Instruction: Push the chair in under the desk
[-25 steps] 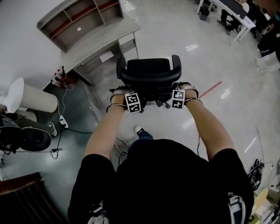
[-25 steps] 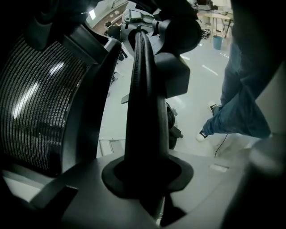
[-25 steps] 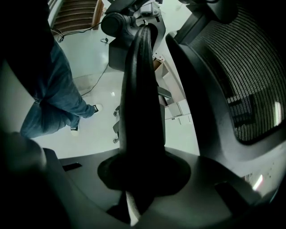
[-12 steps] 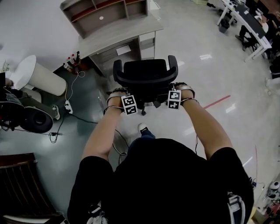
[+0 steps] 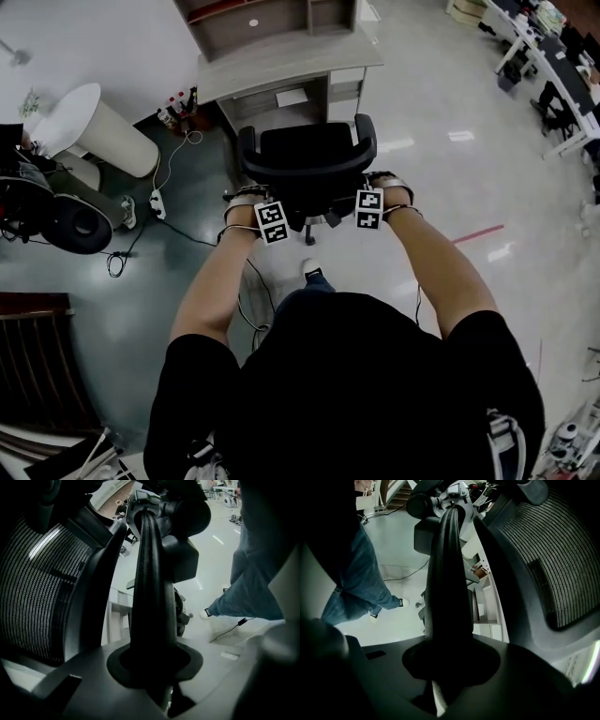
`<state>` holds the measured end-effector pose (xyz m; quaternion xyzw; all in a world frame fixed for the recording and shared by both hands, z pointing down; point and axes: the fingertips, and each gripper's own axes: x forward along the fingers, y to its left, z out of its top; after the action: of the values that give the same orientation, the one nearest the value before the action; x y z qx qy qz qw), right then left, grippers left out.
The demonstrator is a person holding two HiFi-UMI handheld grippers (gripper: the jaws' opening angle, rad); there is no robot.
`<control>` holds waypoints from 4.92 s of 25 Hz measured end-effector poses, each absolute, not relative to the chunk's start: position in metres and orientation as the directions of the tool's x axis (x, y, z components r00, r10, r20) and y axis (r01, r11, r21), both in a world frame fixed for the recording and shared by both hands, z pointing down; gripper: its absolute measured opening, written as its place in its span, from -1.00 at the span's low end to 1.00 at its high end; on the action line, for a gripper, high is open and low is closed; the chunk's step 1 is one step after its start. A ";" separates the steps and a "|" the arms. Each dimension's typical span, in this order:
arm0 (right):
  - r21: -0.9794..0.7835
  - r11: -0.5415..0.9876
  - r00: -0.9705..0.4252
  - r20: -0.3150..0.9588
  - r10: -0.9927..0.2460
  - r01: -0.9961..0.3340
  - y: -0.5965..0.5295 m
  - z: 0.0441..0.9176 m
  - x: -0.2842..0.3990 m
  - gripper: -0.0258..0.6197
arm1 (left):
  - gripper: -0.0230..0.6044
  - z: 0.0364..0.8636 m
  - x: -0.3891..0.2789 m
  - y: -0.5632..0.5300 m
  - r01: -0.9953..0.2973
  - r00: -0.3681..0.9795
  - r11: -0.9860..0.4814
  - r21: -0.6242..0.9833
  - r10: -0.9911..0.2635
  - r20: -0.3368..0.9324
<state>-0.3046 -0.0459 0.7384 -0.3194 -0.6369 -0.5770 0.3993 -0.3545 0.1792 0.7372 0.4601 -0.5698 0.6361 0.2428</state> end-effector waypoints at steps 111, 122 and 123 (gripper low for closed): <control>0.473 0.652 -0.683 0.725 0.095 0.593 -0.074 0.650 -0.486 -0.26 | -0.19 0.667 -0.564 0.219 -0.789 -0.613 0.315 -0.527 -0.359 0.703; 0.255 0.853 -0.729 0.657 0.193 0.455 -0.071 0.615 -0.426 -0.46 | -0.19 0.636 -0.494 0.192 -0.767 -0.627 0.531 -0.360 -0.503 0.594; 0.242 0.859 -0.733 0.649 0.201 0.450 -0.069 0.612 -0.422 -0.49 | -0.20 0.633 -0.489 0.191 -0.764 -0.629 0.546 -0.342 -0.514 0.584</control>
<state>-0.4215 -0.0692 0.6124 -0.1790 -0.9102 -0.1956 0.3182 -0.4891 0.1911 0.6325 0.3745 -0.8531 0.2941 0.2130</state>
